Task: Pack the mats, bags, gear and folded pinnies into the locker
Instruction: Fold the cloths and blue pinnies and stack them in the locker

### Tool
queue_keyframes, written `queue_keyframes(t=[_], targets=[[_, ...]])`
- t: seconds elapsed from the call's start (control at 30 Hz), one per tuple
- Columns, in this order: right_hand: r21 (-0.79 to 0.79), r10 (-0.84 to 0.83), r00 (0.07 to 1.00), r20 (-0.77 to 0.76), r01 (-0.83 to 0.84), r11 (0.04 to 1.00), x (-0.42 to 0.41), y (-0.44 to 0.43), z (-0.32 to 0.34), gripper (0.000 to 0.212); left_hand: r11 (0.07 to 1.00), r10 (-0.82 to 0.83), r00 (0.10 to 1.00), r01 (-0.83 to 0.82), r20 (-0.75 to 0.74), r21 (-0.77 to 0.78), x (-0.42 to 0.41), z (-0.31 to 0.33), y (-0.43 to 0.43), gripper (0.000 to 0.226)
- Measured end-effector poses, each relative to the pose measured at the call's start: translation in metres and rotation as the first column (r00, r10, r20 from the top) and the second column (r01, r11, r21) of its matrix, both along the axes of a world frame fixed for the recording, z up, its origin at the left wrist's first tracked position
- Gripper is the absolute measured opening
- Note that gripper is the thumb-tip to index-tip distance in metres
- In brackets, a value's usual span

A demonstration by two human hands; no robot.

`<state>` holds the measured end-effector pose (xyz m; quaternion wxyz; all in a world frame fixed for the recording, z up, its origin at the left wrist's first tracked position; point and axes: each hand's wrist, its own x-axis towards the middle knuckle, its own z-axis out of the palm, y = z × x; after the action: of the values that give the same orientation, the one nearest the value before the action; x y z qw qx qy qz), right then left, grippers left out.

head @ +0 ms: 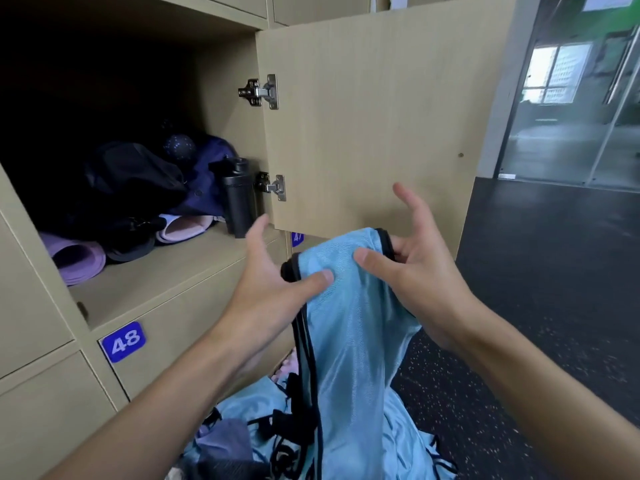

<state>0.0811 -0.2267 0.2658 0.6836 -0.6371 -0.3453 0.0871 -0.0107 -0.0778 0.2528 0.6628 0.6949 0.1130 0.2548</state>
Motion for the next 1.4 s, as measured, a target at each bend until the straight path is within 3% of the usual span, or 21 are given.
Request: queue_keyframes(t=[0.2, 0.27, 0.37, 0.63, 0.7, 0.83, 1.03, 1.23, 1.4], targets=[[-0.229, 0.161, 0.987, 0.007, -0.155, 0.961, 0.002, -0.009, -0.007, 0.100, 0.995, 0.091, 0.981, -0.082, 0.170, -0.062, -0.003, 0.010, 0.010, 0.072], [-0.211, 0.117, 0.993, 0.033, -0.108, 0.972, 0.004, -0.008, -0.011, 0.092, 0.993, 0.104, 0.990, -0.098, 0.100, -0.057, -0.003, 0.001, 0.012, 0.081], [-0.149, 0.068, 0.997, 0.040, -0.061, 0.987, 0.010, -0.010, -0.012, 0.079, 1.000, -0.004, 0.998, 0.004, -0.055, 0.008, -0.007, -0.009, 0.009, 0.094], [-0.178, -0.014, 0.992, 0.129, 0.037, 0.983, 0.017, -0.012, -0.011, 0.066, 0.996, -0.085, 0.996, 0.085, 0.030, -0.029, -0.013, 0.010, 0.019, 0.049], [-0.177, -0.016, 0.994, 0.109, 0.036, 0.984, 0.016, -0.012, -0.011, 0.064, 0.985, -0.160, 0.987, 0.160, 0.002, -0.059, -0.013, 0.005, 0.012, 0.052], [-0.148, -0.014, 0.998, 0.065, 0.023, 0.989, 0.013, -0.012, -0.012, 0.064, 0.970, -0.238, 0.970, 0.235, -0.047, -0.053, -0.012, -0.005, 0.001, 0.080], [-0.222, 0.133, 0.990, -0.048, -0.140, 0.965, 0.007, -0.019, -0.011, 0.095, 0.983, -0.069, 0.990, 0.089, 0.124, -0.160, -0.005, 0.005, 0.006, 0.061], [-0.156, 0.078, 0.997, 0.023, -0.073, 0.985, 0.009, -0.014, -0.018, 0.094, 0.990, -0.144, 0.986, 0.142, -0.087, -0.019, -0.011, -0.012, -0.004, 0.087], [-0.170, 0.105, 0.993, -0.050, -0.112, 0.979, 0.012, -0.020, -0.017, 0.100, 0.996, -0.057, 0.998, 0.058, 0.021, -0.061, -0.008, -0.001, -0.002, 0.076]])
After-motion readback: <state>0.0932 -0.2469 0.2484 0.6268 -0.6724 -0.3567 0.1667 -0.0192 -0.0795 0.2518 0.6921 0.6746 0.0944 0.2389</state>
